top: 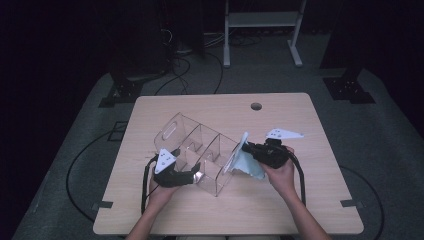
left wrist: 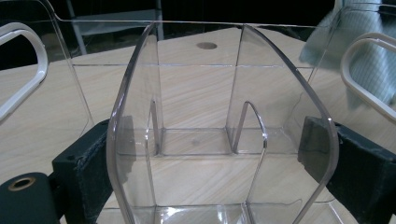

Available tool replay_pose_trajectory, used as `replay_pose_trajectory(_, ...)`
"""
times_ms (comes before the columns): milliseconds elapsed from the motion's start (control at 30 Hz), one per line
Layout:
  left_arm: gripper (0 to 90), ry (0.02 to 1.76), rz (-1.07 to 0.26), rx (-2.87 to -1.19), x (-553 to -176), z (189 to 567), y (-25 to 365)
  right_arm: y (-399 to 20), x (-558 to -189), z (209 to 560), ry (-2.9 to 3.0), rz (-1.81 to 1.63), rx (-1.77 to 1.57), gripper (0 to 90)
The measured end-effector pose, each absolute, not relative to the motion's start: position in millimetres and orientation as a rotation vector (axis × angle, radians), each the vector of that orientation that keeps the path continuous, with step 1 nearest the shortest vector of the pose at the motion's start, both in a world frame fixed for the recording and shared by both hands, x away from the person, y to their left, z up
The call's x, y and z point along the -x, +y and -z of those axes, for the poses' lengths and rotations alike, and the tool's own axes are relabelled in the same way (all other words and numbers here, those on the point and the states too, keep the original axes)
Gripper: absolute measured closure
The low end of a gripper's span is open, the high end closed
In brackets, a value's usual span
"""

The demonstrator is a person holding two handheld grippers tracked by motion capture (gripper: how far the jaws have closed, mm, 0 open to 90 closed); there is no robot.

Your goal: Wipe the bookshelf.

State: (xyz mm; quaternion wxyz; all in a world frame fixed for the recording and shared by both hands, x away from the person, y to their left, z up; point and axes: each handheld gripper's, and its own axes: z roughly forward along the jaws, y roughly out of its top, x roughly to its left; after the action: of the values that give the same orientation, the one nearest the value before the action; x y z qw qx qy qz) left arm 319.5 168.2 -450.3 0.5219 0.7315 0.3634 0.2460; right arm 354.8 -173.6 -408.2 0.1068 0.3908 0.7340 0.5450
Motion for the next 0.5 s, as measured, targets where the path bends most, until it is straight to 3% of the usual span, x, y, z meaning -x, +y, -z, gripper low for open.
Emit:
replay_pose_trajectory(200,6.9,0.872,-0.591,-1.749,-319,450,166,-167,-355,381,2.146,-1.656,-1.087,83.0)
replay_pose_trajectory(500,6.8,0.875,-0.592,-1.749,-319,450,165,-136,-333,376,2.273,-1.597,-0.936,83.2)
